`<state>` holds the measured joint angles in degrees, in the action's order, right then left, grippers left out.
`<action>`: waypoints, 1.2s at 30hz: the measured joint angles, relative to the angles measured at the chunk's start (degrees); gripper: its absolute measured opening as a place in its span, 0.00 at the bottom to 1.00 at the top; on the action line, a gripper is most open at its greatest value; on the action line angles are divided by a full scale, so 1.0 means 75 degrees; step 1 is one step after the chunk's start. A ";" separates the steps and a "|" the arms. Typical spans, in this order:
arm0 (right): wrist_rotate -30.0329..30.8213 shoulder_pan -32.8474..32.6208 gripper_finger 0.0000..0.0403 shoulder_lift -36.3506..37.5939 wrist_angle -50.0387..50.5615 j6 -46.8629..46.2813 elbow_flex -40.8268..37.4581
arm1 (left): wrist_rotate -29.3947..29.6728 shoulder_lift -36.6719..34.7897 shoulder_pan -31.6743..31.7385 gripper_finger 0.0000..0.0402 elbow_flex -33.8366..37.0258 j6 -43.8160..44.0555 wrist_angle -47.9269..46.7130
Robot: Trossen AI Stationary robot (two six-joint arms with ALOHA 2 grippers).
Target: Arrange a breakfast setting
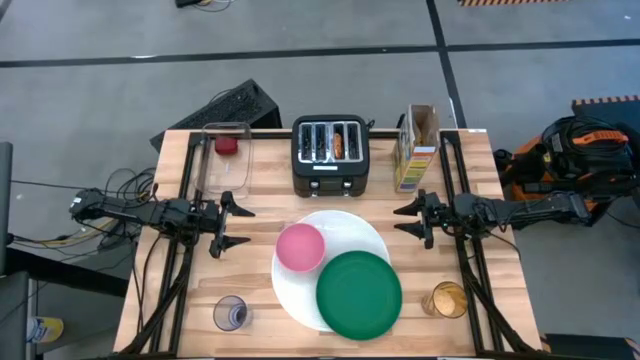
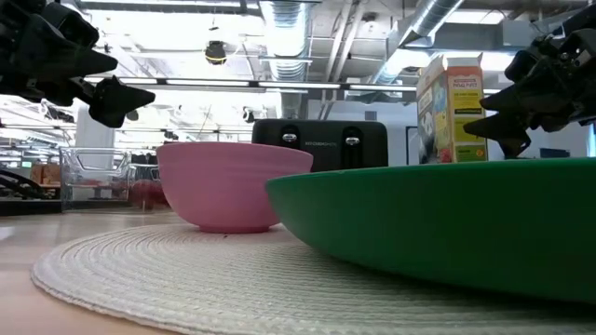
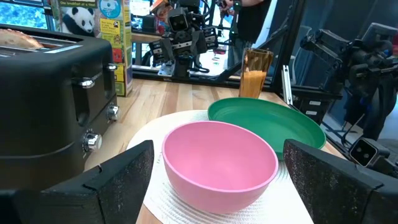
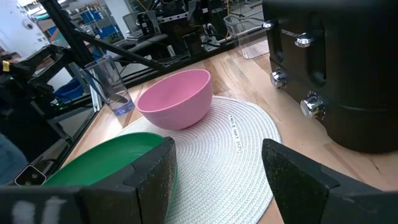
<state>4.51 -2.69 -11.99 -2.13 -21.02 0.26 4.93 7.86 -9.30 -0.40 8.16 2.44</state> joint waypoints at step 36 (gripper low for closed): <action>0.0221 0.0031 0.65 0.0000 -0.0123 0.0061 -0.0001 | 0.0000 0.0000 0.0000 0.86 0.0001 0.0000 0.0000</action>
<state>6.17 -2.46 -11.99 -3.06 -20.56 0.25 4.93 7.86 -9.30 -0.40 8.16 2.44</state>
